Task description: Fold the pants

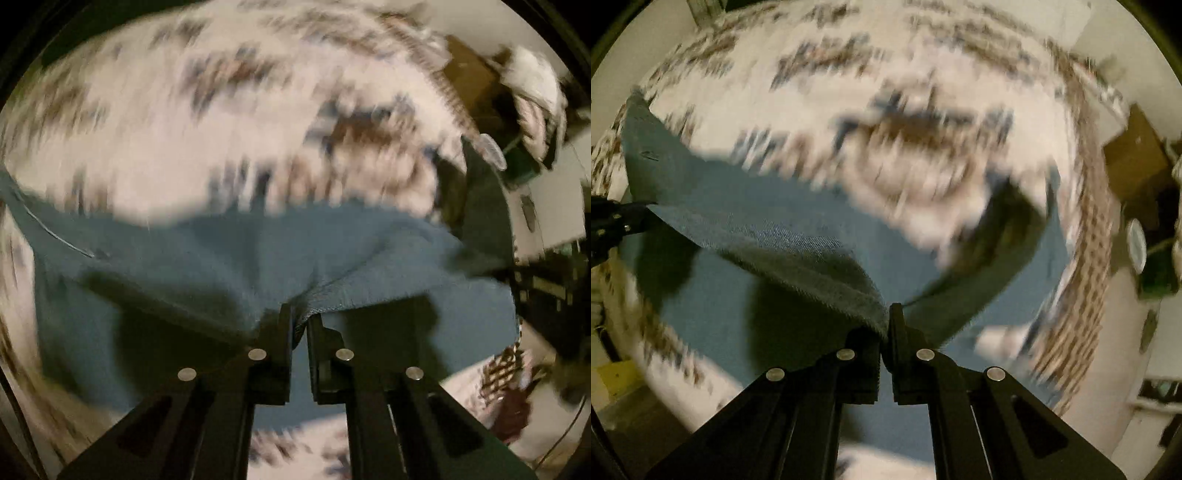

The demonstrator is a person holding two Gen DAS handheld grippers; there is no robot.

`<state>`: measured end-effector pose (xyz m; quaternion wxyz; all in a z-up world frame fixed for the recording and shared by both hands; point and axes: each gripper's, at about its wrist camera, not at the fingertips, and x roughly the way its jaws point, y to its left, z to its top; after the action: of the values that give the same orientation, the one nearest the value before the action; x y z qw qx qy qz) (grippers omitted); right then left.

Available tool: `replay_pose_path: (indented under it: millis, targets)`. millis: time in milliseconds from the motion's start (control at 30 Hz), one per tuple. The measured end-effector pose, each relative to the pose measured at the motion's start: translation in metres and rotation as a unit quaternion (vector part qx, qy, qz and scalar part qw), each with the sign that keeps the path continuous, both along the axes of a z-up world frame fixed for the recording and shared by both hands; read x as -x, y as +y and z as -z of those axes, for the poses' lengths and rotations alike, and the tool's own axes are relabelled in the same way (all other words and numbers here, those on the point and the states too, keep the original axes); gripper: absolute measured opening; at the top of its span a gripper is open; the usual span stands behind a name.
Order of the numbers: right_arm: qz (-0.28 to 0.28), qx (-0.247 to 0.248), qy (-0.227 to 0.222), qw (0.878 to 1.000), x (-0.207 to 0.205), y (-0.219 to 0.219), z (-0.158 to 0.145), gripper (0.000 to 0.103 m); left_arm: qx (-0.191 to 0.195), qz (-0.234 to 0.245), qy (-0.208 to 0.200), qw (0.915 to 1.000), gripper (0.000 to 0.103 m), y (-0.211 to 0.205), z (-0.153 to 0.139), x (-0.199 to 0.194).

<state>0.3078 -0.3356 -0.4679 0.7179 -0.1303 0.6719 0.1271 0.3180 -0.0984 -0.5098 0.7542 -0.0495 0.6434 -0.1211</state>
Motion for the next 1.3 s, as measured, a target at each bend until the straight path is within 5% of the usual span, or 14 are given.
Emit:
replay_pose_path:
  millis: [200, 300, 400, 467, 500, 567, 600, 733, 933, 1000, 1033, 1133, 1233, 1300]
  targets:
    - [-0.029, 0.042, 0.055, 0.997, 0.097, 0.018, 0.069, 0.005, -0.014, -0.039, 0.084, 0.9956, 0.005, 0.004, 0.095, 0.051]
    - [-0.026, 0.055, 0.073, 0.995, 0.110, 0.021, 0.084, 0.009, -0.024, -0.040, 0.079, 0.9958, 0.009, 0.004, 0.107, 0.057]
    - [-0.019, 0.037, 0.095, 0.995, 0.112, 0.021, 0.073, 0.033, -0.013, -0.037, 0.085, 0.9956, 0.010, 0.004, 0.087, 0.056]
    - [0.005, -0.012, 0.112, 0.994, 0.110, 0.017, 0.052, 0.069, 0.007, -0.045, 0.081, 0.9957, 0.014, 0.011, 0.069, 0.055]
    - [0.027, -0.042, 0.119, 0.992, 0.110, 0.014, 0.036, 0.077, 0.012, -0.049, 0.080, 0.9955, 0.022, 0.016, 0.059, 0.055]
    - [0.063, -0.070, 0.121, 0.988, 0.107, 0.006, 0.011, 0.093, 0.012, -0.067, 0.065, 0.9956, 0.074, 0.027, 0.041, 0.051]
    - [0.085, -0.082, 0.112, 0.987, 0.104, 0.000, -0.001, 0.093, 0.005, -0.080, 0.051, 0.9954, 0.098, 0.033, 0.034, 0.051]
    - [0.165, -0.075, 0.067, 0.981, 0.059, -0.027, -0.019, 0.093, -0.056, -0.114, -0.005, 0.9919, 0.098, 0.054, 0.031, 0.051]
    - [0.174, 0.034, 0.049, 0.983, -0.018, -0.013, 0.061, 0.089, -0.120, -0.152, -0.006, 0.9810, 0.098, 0.076, 0.057, 0.031]
    - [0.150, 0.070, 0.051, 0.985, -0.019, -0.001, 0.080, 0.054, -0.130, -0.152, -0.006, 0.9798, 0.098, 0.079, 0.061, 0.027]
    - [0.166, 0.080, 0.040, 0.982, -0.015, -0.006, 0.077, 0.014, -0.133, -0.150, -0.009, 0.9797, 0.098, 0.079, 0.061, 0.027]
    - [0.316, 0.058, -0.008, 0.947, 0.018, -0.069, 0.035, 0.008, -0.138, -0.140, -0.019, 0.9803, 0.098, 0.077, 0.058, 0.029]
    - [0.454, 0.053, -0.044, 0.888, 0.081, -0.147, -0.007, 0.008, -0.126, -0.142, -0.019, 0.9817, 0.098, 0.072, 0.054, 0.034]
    - [0.559, 0.013, -0.012, 0.829, 0.139, -0.205, -0.006, 0.008, -0.114, -0.146, -0.015, 0.9825, 0.098, 0.063, 0.051, 0.040]
